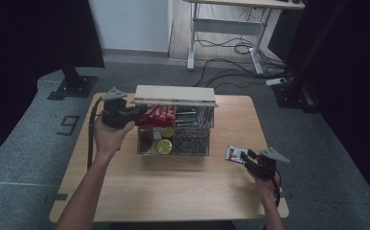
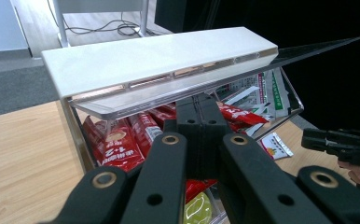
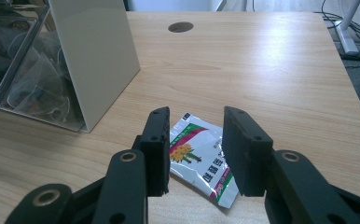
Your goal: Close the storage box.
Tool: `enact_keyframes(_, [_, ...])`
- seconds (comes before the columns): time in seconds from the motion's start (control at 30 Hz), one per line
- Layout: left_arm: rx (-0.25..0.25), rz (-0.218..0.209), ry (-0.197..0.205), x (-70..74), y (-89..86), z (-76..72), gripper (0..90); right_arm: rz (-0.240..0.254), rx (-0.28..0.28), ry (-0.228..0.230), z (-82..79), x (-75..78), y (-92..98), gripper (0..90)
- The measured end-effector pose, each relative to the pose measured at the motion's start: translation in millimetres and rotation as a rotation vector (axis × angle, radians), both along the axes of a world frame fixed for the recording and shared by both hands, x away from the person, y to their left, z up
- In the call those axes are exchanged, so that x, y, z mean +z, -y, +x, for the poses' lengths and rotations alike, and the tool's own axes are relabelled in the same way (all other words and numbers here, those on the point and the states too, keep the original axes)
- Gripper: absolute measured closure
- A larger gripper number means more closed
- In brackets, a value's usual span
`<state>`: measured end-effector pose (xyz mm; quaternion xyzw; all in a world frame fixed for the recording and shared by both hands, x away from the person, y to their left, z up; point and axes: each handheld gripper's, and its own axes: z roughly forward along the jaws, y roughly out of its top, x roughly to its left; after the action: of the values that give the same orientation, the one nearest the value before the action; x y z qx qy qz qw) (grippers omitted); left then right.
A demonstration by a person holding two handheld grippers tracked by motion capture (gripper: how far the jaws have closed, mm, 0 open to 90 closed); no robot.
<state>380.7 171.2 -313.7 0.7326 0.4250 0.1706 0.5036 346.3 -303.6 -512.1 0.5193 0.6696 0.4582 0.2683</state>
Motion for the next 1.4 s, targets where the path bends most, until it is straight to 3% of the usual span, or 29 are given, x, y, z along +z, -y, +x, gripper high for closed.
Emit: enact_keyframes(1.4, [0.0,-0.009,-0.017,-18.1,-8.2,-9.4,90.0,0.001,0.0,-0.022,-0.9,-5.5,-0.3,62.7])
